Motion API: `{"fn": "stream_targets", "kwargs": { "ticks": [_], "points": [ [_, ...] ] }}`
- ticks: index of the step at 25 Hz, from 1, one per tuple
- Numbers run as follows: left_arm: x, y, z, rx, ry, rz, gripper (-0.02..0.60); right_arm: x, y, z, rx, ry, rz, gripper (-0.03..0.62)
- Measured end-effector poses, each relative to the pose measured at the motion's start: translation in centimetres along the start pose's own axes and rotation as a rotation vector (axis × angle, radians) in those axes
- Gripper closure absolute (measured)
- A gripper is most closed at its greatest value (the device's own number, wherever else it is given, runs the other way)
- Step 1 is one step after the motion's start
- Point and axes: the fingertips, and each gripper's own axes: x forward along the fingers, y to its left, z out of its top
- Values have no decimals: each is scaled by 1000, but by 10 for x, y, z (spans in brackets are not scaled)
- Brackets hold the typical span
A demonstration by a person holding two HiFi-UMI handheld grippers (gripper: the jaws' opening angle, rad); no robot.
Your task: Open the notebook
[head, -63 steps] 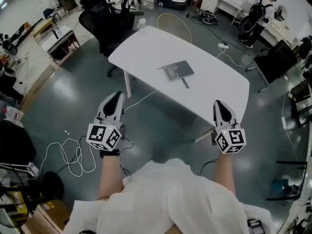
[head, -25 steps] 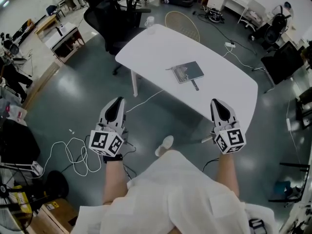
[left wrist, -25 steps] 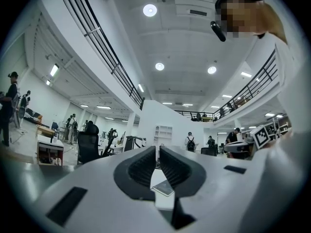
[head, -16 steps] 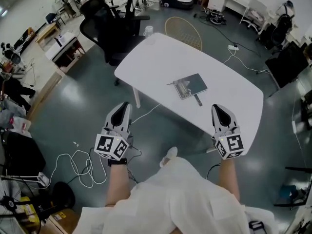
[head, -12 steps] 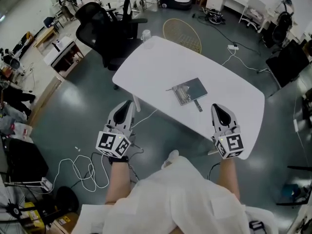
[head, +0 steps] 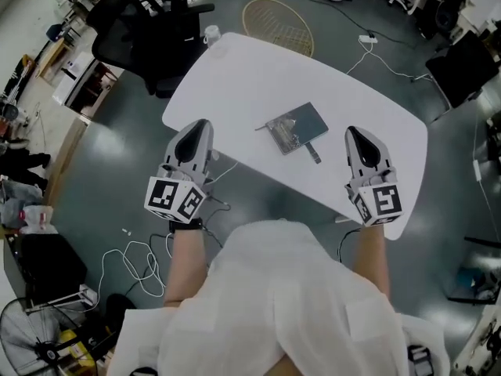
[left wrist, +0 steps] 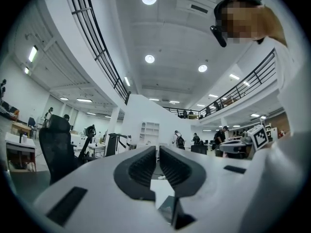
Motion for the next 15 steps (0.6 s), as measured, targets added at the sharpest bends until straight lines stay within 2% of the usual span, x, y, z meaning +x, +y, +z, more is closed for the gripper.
{"fn": "stream_targets", "kwargs": {
  "ticks": [4, 7, 15],
  "points": [
    [32, 2, -8, -13, 6, -55, 560, 8, -17, -7, 12, 11, -46, 589],
    [60, 6, -18, -51, -18, -108, 560, 17, -28, -14, 8, 33, -72, 589],
    [148, 25, -46, -79, 13, -333, 560, 30, -42, -33, 14, 103, -283, 589]
  ]
}}
